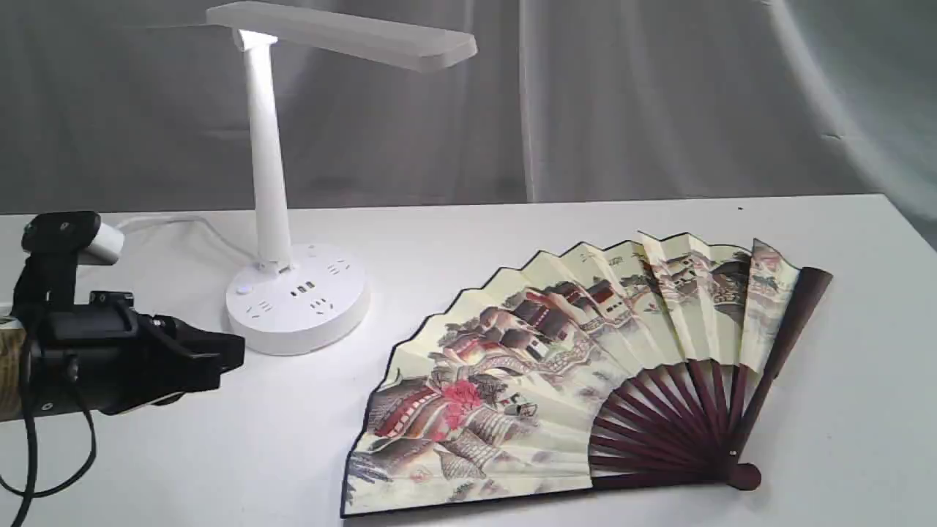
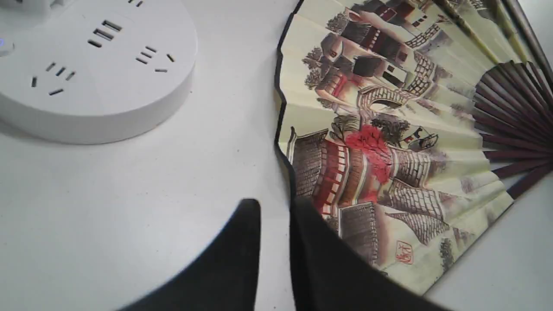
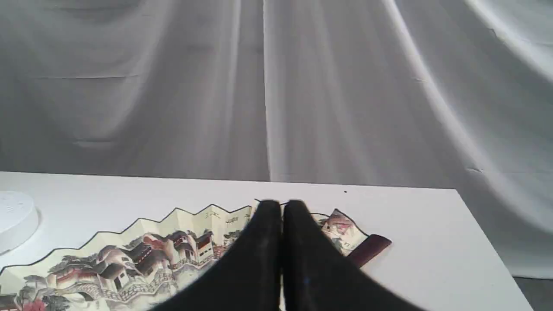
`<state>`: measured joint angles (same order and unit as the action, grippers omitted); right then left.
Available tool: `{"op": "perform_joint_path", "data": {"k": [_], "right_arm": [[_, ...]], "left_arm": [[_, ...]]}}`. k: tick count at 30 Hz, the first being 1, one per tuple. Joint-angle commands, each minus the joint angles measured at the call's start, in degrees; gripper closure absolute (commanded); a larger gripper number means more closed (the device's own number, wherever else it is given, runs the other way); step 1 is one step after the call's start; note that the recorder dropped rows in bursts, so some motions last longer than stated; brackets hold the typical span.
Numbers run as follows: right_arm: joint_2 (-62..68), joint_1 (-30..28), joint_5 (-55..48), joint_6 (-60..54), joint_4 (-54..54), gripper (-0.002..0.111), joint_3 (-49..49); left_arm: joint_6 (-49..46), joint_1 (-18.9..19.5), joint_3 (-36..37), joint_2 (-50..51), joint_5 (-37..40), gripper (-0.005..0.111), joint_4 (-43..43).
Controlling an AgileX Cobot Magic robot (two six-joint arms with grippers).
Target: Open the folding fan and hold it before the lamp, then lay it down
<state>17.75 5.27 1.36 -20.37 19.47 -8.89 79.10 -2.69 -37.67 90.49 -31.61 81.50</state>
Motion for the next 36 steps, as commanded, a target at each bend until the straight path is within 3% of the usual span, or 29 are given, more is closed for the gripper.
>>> {"op": "perform_joint_path", "data": {"k": [1, 13, 25, 30, 34, 36], "right_arm": [[-2.52, -0.12, 0.95, -0.47, 0.01, 0.108, 2.25], [-10.13, -0.12, 0.87, -0.37, 4.16, 0.108, 8.89], [-10.57, -0.12, -6.46, -0.25, 4.16, 0.108, 8.89], [-10.57, -0.12, -7.58, -0.25, 4.16, 0.108, 8.89], [-10.57, -0.12, -7.58, -0.25, 4.16, 0.108, 8.89], [-10.57, -0.12, -7.58, -0.25, 4.16, 0.108, 8.89]], "left_arm": [[0.26, 0.07, 0.17, -0.41, -0.06, 0.094, 0.02], [-0.29, 0.07, 0.17, -0.41, 0.14, 0.094, 0.02], [-0.27, 0.07, 0.17, -0.41, 0.14, 0.094, 0.02], [-2.22, 0.07, 0.17, -3.13, 0.3, 0.107, 0.38], [4.03, 0.07, 0.17, -8.81, 4.3, 0.107, 2.41], [11.56, 0.07, 0.17, -12.6, 8.14, 0.107, 8.97]]}}
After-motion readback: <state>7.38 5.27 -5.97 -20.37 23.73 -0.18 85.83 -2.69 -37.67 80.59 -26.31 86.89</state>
